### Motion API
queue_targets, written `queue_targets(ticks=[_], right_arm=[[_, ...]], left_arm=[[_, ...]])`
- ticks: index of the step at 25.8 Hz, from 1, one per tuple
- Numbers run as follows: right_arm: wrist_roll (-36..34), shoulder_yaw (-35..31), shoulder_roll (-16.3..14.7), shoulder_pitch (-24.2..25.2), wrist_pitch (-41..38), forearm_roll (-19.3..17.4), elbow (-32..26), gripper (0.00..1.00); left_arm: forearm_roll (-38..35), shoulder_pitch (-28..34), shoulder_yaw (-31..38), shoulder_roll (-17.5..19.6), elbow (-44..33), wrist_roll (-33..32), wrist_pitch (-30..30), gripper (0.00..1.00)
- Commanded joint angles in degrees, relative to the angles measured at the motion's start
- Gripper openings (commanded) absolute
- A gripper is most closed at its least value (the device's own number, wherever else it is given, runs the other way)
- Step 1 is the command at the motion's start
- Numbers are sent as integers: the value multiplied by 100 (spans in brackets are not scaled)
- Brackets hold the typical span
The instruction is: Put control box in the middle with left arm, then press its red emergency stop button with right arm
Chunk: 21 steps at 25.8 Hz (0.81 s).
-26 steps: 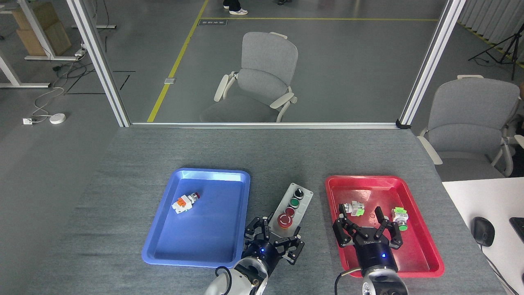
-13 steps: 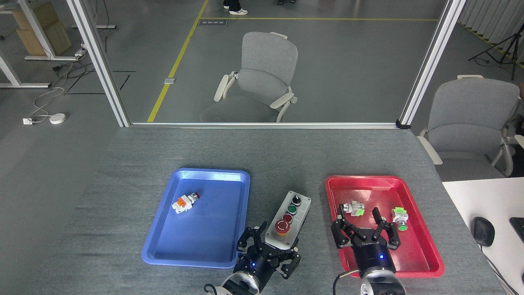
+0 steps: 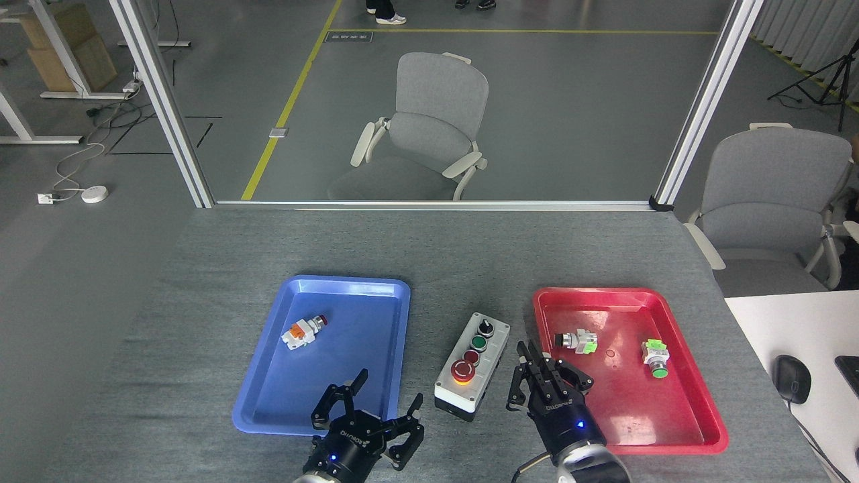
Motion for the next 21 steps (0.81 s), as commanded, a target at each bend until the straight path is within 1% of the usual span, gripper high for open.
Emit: queue_targets(ticks=[1, 6, 8, 12, 15, 17, 21], right_arm=[[50, 321, 134, -17, 22, 210, -15, 0], [279, 619, 371, -70, 136, 412, 37, 0], [288, 690, 468, -131, 286, 500, 187, 0], [507, 848, 512, -272, 418, 509, 433, 0], [543, 848, 485, -272, 418, 509, 450, 0], [613, 848, 477, -272, 418, 518, 608, 0], [657, 848, 450, -272, 409, 509, 723, 0]], left_arm=[[0, 86, 831, 71, -206, 8, -14, 98], [18, 24, 1683, 62, -127, 70, -233, 98], [18, -2, 1973, 10, -48, 70, -260, 98], [62, -204, 2430, -105, 295, 70, -225, 98], [106, -380, 2589, -131, 682, 70, -233, 98], [115, -468, 2659, -131, 866, 70, -233, 98], [115, -468, 2694, -140, 884, 114, -233, 99]])
